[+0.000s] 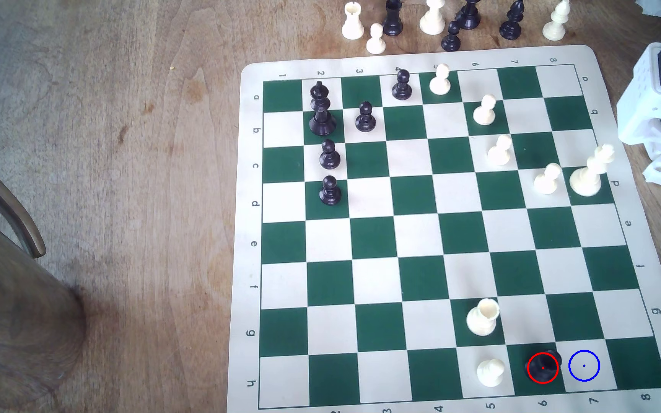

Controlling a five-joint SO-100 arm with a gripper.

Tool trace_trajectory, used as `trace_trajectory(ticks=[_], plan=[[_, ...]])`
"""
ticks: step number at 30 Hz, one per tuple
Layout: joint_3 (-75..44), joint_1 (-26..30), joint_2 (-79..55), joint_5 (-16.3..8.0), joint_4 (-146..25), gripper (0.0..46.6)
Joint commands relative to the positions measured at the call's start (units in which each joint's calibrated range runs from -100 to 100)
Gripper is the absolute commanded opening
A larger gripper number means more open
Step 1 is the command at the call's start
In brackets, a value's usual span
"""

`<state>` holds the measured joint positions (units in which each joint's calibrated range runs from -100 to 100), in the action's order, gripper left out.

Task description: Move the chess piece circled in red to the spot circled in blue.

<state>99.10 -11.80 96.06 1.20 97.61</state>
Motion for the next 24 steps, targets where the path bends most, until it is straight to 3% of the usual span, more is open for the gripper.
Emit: trace_trajectory(ticks=[1, 10, 16, 21, 24], plan=[[-1.3, 7.3, -0.3, -0.2, -9.7, 0.2], [-14.3, 10.7, -0.3, -0.2, -35.0, 0.2], [-23.8, 11.8, -0.3, -0.2, -62.1, 0.2], [-28.6, 11.8, -0.3, -0.2, -74.9, 0.2], [-33.2, 14.3, -0.4, -0.2, -90.4, 0.2]])
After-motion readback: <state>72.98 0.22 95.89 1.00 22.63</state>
